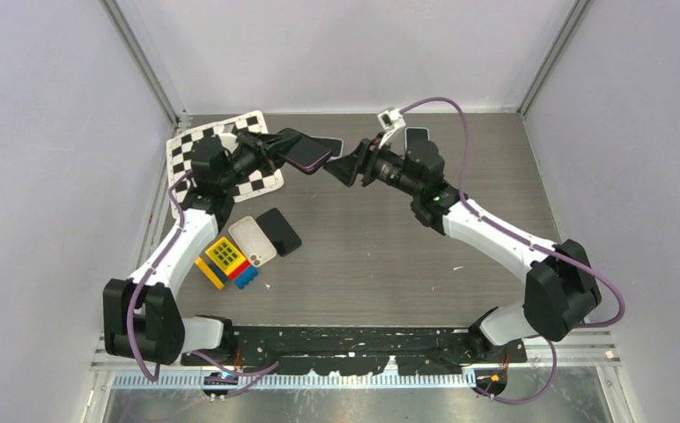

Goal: Take the phone out of the phone case
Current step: Remove the phone case from the phone.

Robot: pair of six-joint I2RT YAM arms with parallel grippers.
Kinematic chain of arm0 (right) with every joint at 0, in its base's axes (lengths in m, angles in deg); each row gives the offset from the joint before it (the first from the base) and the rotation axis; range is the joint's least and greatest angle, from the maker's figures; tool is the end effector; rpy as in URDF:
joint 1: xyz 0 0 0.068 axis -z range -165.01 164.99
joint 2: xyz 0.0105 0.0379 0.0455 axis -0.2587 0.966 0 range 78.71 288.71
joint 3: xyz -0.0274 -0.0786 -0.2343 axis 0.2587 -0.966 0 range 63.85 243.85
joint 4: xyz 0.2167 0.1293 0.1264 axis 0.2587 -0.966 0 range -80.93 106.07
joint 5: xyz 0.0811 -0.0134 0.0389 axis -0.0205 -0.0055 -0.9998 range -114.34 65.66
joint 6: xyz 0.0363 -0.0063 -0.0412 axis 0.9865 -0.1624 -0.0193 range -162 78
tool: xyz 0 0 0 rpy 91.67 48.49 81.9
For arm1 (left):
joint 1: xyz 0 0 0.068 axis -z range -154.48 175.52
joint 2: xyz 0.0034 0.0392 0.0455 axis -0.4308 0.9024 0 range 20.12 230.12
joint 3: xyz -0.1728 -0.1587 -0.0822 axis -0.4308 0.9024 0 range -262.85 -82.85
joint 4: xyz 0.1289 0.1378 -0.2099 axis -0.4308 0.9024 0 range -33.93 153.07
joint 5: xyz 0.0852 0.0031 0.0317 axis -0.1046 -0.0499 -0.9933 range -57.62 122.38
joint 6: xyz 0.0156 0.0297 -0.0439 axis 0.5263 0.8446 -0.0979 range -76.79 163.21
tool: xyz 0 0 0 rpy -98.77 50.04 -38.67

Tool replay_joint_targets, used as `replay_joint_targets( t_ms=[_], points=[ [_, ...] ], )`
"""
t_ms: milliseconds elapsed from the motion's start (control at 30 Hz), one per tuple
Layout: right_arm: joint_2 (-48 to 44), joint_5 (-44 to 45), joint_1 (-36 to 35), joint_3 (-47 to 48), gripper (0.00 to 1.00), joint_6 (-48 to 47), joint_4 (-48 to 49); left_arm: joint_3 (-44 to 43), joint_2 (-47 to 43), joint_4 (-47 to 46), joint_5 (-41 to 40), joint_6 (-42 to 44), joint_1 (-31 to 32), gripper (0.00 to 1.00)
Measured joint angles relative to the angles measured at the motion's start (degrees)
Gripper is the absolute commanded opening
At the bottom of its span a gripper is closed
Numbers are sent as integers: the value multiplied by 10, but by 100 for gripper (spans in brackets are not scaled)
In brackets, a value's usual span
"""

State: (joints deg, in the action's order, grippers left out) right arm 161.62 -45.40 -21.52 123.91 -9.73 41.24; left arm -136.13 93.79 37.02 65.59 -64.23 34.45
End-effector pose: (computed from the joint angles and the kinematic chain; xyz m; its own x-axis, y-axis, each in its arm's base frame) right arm 0.2884 0.2304 0.3065 -0.4231 0.3067 -0.8526 -0.7308 0.4407 0.5212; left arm 0.3222 -0.0715 0.3035 -0.6331 -0.7085 0.3117 -0.2230 -0.2186 -0.9500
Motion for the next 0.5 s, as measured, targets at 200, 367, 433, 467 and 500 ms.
replay_joint_targets(
  t_ms=[200, 367, 433, 467, 500],
  points=[
    [-47, -68, 74, 19, 73, -48, -118, -11, -1, 3, 31, 39, 2, 0],
    [-62, -200, 118, 118, 74, -86, -228, -68, 0, 0, 65, 151, 0, 0],
    [-62, -254, 122, 144, 74, -83, -244, -73, -2, -42, 77, 178, 0, 0],
    [-62, -282, 122, 150, 74, -77, -241, -74, -2, -66, 87, 188, 0, 0],
    [-62, -305, 122, 150, 74, -63, -232, -74, -2, -88, 96, 198, 0, 0]
  ],
)
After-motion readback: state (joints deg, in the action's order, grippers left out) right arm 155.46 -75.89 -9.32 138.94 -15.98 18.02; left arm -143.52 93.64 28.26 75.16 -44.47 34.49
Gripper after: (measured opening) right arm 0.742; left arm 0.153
